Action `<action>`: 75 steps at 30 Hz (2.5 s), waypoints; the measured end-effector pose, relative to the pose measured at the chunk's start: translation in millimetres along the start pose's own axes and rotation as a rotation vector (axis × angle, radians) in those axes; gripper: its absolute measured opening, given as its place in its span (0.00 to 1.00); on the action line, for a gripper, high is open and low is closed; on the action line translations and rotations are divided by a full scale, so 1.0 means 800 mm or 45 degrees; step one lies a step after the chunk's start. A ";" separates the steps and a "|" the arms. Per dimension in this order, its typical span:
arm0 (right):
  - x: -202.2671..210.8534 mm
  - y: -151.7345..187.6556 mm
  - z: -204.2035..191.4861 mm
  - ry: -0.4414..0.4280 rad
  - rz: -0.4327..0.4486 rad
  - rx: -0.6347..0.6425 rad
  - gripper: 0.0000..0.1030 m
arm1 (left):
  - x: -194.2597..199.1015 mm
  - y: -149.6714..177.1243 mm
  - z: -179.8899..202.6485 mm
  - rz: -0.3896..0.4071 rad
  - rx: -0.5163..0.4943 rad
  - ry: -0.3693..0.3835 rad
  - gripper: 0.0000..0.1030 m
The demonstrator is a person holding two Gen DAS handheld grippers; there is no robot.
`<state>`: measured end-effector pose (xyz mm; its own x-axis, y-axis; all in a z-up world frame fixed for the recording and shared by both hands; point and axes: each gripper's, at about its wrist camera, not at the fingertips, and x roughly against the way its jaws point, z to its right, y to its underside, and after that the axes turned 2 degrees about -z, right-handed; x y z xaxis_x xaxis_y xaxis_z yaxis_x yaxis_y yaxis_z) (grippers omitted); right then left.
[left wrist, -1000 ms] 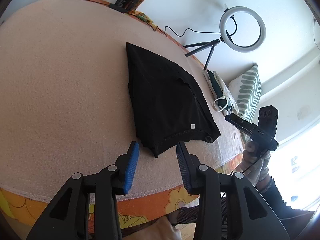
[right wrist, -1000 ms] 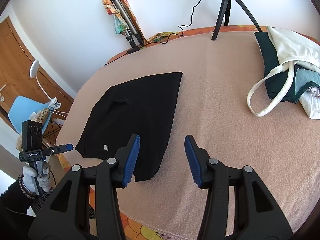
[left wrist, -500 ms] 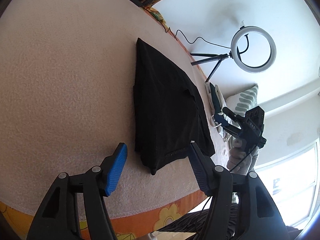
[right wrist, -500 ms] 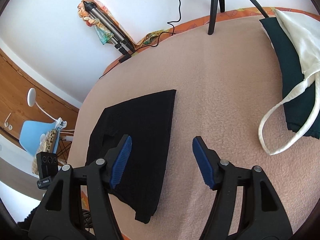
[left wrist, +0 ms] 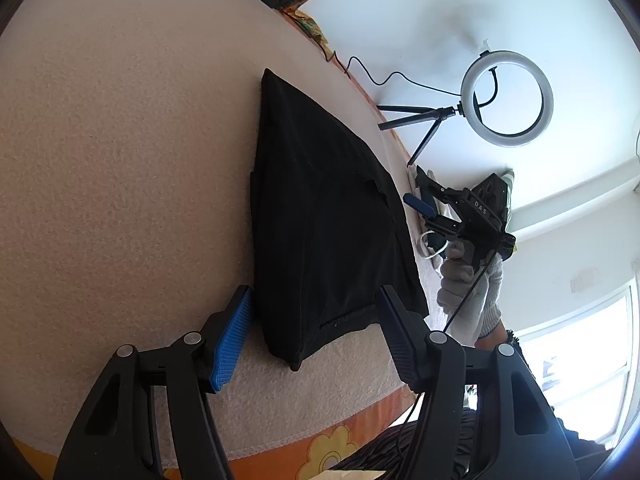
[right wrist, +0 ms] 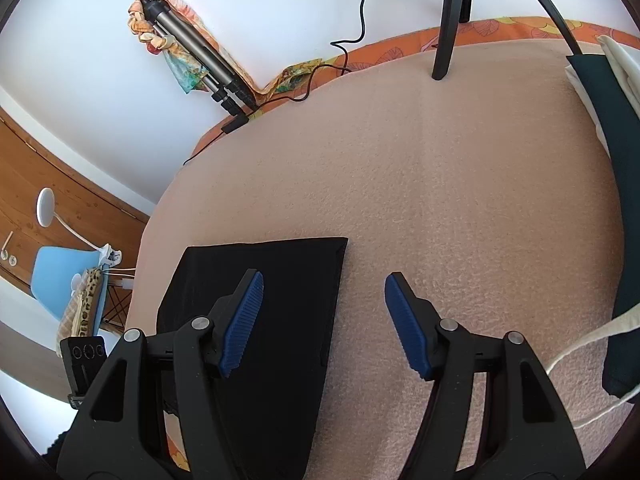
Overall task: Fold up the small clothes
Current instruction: 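Move the right tool to the edge of the folded black bundle, then close the right tool on the edge of the black bundle, then lift the black bundle with the right tool toward the clothes stack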
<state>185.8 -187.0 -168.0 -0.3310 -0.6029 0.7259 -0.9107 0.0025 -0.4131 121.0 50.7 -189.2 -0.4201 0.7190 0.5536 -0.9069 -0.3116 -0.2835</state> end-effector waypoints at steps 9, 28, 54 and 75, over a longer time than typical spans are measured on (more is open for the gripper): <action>-0.030 -0.008 0.011 -0.078 -0.020 -0.016 0.57 | -0.002 -0.002 -0.008 -0.016 0.016 0.040 0.42; -0.059 -0.008 -0.002 -0.168 -0.074 0.010 0.19 | -0.023 -0.009 0.005 -0.069 0.000 0.014 0.13; -0.024 -0.009 -0.088 0.236 0.027 0.286 0.07 | -0.042 0.022 0.081 -0.021 -0.602 -0.546 0.10; 0.036 -0.010 -0.128 0.269 0.114 0.359 0.06 | -0.019 0.027 0.112 0.050 -0.663 -0.469 0.09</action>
<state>158.2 -122.5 -87.4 -0.4770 -0.4322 0.7653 -0.7814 -0.1900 -0.5944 104.7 -22.6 -133.7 -0.5200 0.4236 0.7418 -0.7955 0.0761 -0.6011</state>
